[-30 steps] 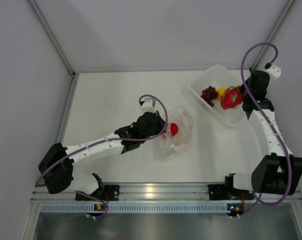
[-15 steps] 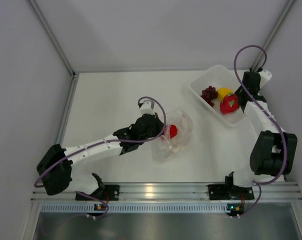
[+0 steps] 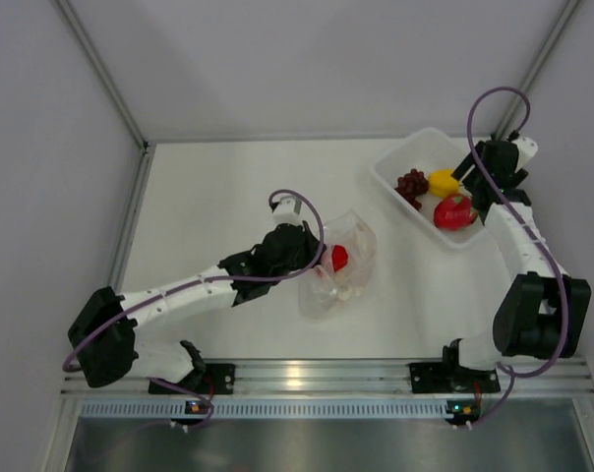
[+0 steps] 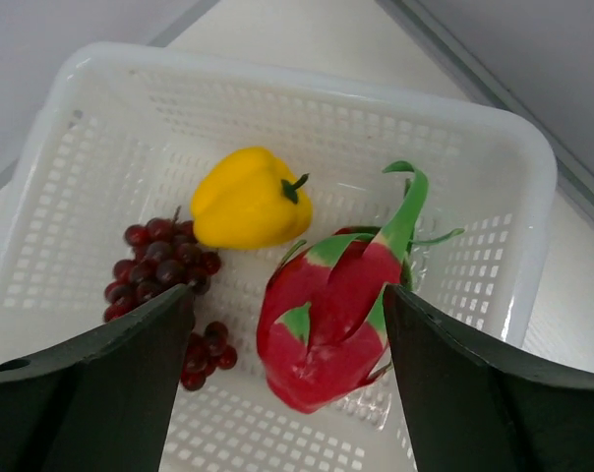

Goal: Open the zip-top bag and remove the fake food

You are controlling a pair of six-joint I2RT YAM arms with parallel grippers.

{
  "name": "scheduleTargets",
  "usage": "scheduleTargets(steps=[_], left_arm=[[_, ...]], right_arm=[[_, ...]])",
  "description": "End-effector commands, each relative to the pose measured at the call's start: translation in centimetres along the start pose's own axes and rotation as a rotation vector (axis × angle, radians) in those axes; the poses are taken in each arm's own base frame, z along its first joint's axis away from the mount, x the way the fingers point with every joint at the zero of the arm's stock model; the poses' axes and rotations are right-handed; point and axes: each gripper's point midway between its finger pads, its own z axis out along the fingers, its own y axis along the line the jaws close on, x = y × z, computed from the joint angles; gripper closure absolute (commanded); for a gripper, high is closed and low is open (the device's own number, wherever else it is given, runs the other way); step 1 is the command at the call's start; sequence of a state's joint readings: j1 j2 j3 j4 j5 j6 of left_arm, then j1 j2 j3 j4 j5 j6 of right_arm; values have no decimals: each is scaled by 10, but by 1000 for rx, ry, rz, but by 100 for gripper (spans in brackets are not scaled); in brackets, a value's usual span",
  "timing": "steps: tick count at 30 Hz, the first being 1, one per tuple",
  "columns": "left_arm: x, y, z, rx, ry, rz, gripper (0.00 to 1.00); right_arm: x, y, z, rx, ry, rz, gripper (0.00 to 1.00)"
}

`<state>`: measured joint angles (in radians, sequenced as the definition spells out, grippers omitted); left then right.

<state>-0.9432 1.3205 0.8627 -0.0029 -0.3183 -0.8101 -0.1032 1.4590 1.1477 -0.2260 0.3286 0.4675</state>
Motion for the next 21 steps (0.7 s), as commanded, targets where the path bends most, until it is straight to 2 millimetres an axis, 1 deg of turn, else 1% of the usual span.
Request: scheduleTargets(steps=[1, 3, 4, 5, 6, 7, 8, 9, 10, 11, 12, 13, 14, 15, 16, 17, 18, 19, 20, 21], left_arm=[[-18, -16, -8, 58, -38, -31, 100], [-20, -21, -9, 73, -38, -36, 100], [-21, -22, -10, 75, -37, -36, 100], [-23, -25, -11, 82, -41, -41, 100], [-24, -26, -11, 86, -43, -44, 100], [-25, -28, -11, 88, -45, -45, 100], [-26, -28, -11, 86, -48, -43, 100], [-29, -31, -11, 91, -53, -44, 100], [-30, -32, -11, 94, -54, -43, 100], [-31, -33, -11, 98, -55, -44, 100], [-34, -37, -13, 108, -58, -49, 100], [-35, -41, -14, 119, -56, -50, 100], [-37, -43, -14, 124, -59, -52, 100], [-39, -45, -14, 127, -62, -51, 100], [-43, -49, -15, 135, -71, -55, 100], [-44, -50, -14, 136, -70, -55, 100], [-45, -51, -14, 138, -72, -56, 100], [-49, -56, -14, 147, -78, -59, 100], [-47, -58, -11, 149, -69, -58, 100], [-48, -60, -11, 153, -67, -60, 100]], right_arm=[[-47, 36, -45, -211, -70, 20, 23], [-33, 57, -59, -330, -23, 17, 30], [-28, 62, -71, -365, 3, 37, 32], [-19, 64, -75, -382, 23, 32, 40], [-9, 82, -95, -478, 50, 14, 43], [7, 82, -100, -489, 75, 0, 44], [17, 91, -112, -514, 76, -21, 46], [26, 108, -138, -587, 71, -50, 47], [34, 113, -150, -614, 81, -51, 48], [53, 116, -159, -644, 116, -59, 49], [62, 127, -184, -720, 125, -71, 49], [76, 126, -191, -728, 153, -61, 52], [81, 129, -200, -752, 154, -53, 53], [86, 136, -226, -831, 149, -60, 54], [94, 133, -229, -820, 157, -52, 56], [94, 132, -236, -820, 143, -50, 57], [96, 134, -253, -862, 140, -54, 58], [100, 133, -256, -866, 144, -47, 60], [102, 134, -261, -874, 140, -53, 61], [105, 138, -272, -909, 143, -58, 61]])
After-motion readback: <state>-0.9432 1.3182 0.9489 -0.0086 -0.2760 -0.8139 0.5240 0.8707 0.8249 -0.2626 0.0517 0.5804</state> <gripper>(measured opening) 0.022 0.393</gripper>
